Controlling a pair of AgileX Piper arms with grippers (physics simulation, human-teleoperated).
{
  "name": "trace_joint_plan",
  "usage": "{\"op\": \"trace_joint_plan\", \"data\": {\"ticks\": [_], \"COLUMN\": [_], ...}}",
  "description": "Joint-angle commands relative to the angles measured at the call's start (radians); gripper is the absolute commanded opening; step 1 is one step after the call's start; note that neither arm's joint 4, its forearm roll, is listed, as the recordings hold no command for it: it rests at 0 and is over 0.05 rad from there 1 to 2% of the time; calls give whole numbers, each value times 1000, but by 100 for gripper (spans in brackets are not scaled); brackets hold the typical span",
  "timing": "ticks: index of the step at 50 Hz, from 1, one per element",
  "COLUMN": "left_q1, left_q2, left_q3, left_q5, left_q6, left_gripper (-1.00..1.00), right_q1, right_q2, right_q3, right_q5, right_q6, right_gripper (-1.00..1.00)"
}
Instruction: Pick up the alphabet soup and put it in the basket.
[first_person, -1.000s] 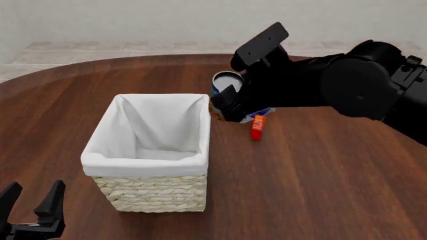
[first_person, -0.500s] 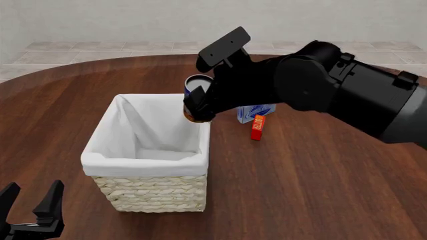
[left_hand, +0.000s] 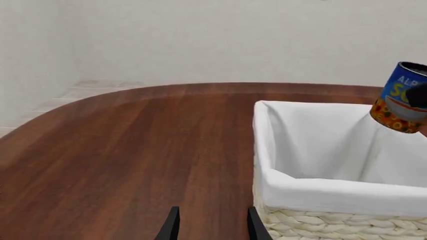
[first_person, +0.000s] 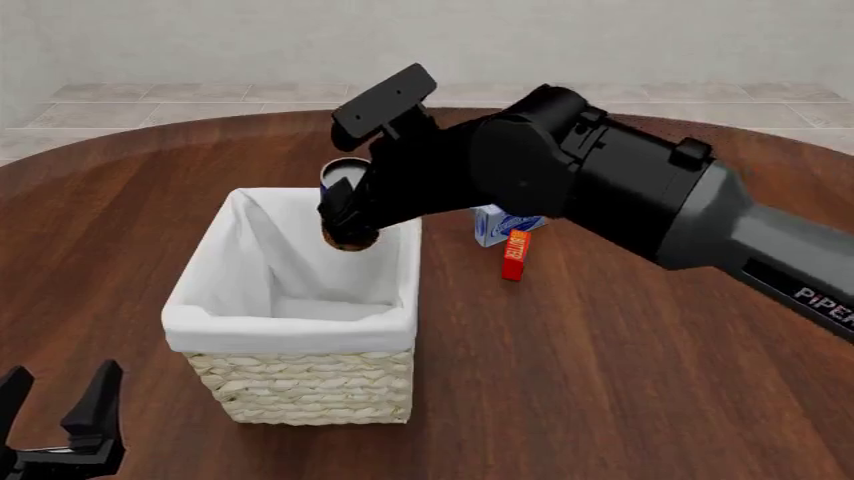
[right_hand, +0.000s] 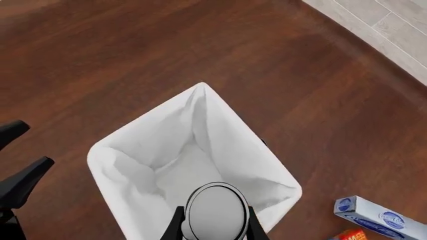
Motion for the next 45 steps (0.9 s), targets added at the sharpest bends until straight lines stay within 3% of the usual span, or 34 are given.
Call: {"op": "trace_joint_plan", "data": {"ticks": [1,20,24,45], "left_q1": [11,21,25,26], "left_q2": [-10,-15,-18,-11], "left_q3": [0,0,0,0], "left_q5": [6,9,10,7], "left_q6": [-1,-4,-2,-1], "left_gripper": [100,100,100,100], "right_q1": [30,61,54,55], "right_q2": [52,144,163,233], "right_q3": [-56,-174,-170,-134], "right_q5": [0,41,31,-11], "right_q6": [28,17,-4,16], "right_gripper": [-100,-100,-100,-100]}}
